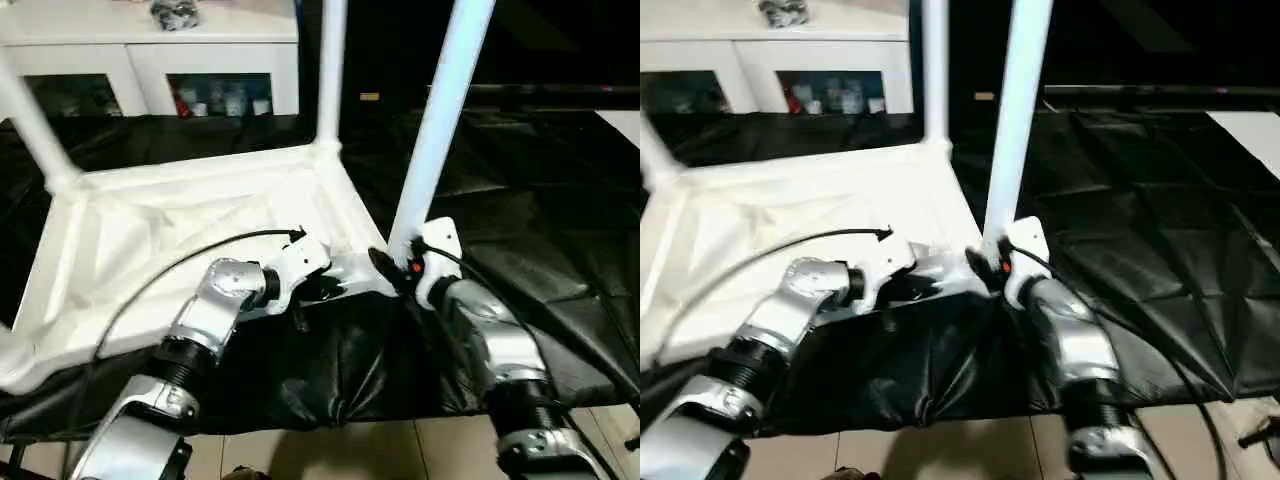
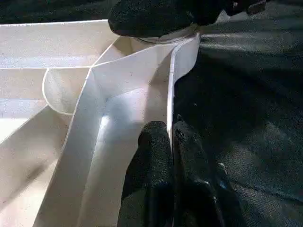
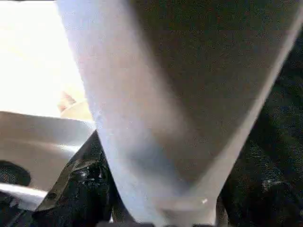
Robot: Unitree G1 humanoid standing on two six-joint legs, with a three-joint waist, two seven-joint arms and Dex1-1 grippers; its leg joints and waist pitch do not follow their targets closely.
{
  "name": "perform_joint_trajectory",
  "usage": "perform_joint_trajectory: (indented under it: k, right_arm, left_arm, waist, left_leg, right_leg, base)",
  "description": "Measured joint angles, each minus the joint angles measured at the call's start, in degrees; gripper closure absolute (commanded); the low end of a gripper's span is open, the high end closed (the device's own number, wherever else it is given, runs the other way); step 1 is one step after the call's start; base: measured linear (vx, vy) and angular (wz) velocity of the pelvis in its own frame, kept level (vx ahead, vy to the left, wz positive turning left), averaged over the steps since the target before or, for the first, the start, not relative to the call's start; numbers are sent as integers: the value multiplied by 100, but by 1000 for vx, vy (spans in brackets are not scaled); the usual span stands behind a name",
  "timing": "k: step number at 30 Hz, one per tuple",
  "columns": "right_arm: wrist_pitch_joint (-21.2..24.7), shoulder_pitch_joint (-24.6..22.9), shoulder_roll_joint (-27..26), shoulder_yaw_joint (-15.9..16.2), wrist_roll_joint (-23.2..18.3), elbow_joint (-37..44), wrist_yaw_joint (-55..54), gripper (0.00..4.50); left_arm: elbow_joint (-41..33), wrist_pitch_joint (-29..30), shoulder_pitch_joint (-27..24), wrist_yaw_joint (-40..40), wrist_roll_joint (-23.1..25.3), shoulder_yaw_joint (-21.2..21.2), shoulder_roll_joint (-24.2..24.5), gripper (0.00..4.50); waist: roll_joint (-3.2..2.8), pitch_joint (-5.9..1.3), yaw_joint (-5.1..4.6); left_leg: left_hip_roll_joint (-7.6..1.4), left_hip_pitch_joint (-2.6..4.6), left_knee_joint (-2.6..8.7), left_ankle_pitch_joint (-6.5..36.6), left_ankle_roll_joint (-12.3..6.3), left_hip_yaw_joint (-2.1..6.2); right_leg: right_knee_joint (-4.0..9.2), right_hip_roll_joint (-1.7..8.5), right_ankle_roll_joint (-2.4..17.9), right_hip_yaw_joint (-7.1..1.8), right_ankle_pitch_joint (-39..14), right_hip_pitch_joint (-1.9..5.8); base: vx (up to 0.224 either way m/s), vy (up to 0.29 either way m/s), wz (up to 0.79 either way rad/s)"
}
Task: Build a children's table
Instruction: Rotate leg to tighten
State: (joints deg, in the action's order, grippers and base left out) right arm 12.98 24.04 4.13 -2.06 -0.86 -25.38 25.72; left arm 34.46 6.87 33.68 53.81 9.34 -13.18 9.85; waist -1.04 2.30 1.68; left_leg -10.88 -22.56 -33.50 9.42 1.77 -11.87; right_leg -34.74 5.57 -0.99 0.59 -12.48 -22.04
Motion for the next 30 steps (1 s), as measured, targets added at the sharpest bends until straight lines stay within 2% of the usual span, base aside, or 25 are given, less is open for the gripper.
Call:
perform_joint_trajectory:
  k: [5, 6, 12, 15, 20, 21, 23, 27, 30]
  right_arm:
    - [-171, -60, 141, 42, 57, 38, 324, 107]
    - [-256, -101, 244, 85, 55, 51, 540, 85]
    - [-468, -140, 893, 487, -89, 103, 1816, 79]
    - [-430, -150, 1219, 616, -228, 167, 2670, 79]
    - [-279, -151, 1596, 830, -457, 276, 3761, 79]
    - [-260, -151, 1637, 866, -497, 276, 3918, 103]
    - [-247, -151, 1671, 899, -536, 274, 4053, 103]
    - [-183, -121, 1849, 1065, -623, 295, 4537, 143]
    - [-116, -118, 1895, 1105, -626, 343, 4678, 152]
  left_arm:
    - [-15, -141, 2, 110, -1, -9, 19, 450]
    - [-15, -192, 2, 202, -19, -18, 51, 450]
    - [21, -553, 18, 758, -166, -47, 412, 450]
    - [59, -715, 23, 1209, -301, -85, 612, 450]
    - [150, -828, 41, 1839, -471, -125, 788, 450]
    - [174, -835, 44, 1935, -497, -126, 801, 450]
    - [191, -841, 45, 2055, -522, -125, 832, 450]
    - [279, -834, 67, 2425, -632, -141, 911, 450]
    - [291, -830, 69, 2573, -673, -159, 944, 450]
  waist:
    - [-1, -1, 13]
    - [-1, -1, 18]
    - [-1, -1, 29]
    - [4, 3, 40]
    - [6, 4, 122]
    - [7, 4, 145]
    - [9, 5, 160]
    - [10, 6, 178]
    - [10, 6, 191]
  left_leg:
    - [0, -8, 4, 0, 0, 0]
    - [-1, -7, 4, 0, 0, 0]
    - [-17, -6, 24, 0, 1, 7]
    - [-19, -8, 25, 0, 1, 8]
    - [-19, -12, 13, 0, 1, 4]
    - [-19, -12, 9, 0, 1, 4]
    - [-19, -12, 1, 0, 1, 2]
    - [-18, -12, -2, 0, 1, 1]
    - [-18, -12, -2, 0, 1, 1]
  right_leg:
    - [0, -1, 1, 1, 14, -2]
    - [0, -1, 16, 2, 25, 0]
    - [-1, -17, -4, 15, 14, -6]
    - [-1, -19, -7, 16, 10, -6]
    - [-1, -16, -5, 17, 10, -5]
    - [-4, -15, -4, 16, 10, -4]
    - [-11, -13, -4, 14, 11, -5]
    - [-13, -10, -4, 13, 11, -3]
    - [-14, -10, -4, 14, 11, -3]
  base:
    - [0, 0, 0]
    - [0, 0, 0]
    - [0, 0, 0]
    - [0, 0, 0]
    - [0, 0, 0]
    - [0, 0, 0]
    - [0, 0, 0]
    - [0, 0, 0]
    - [0, 0, 0]
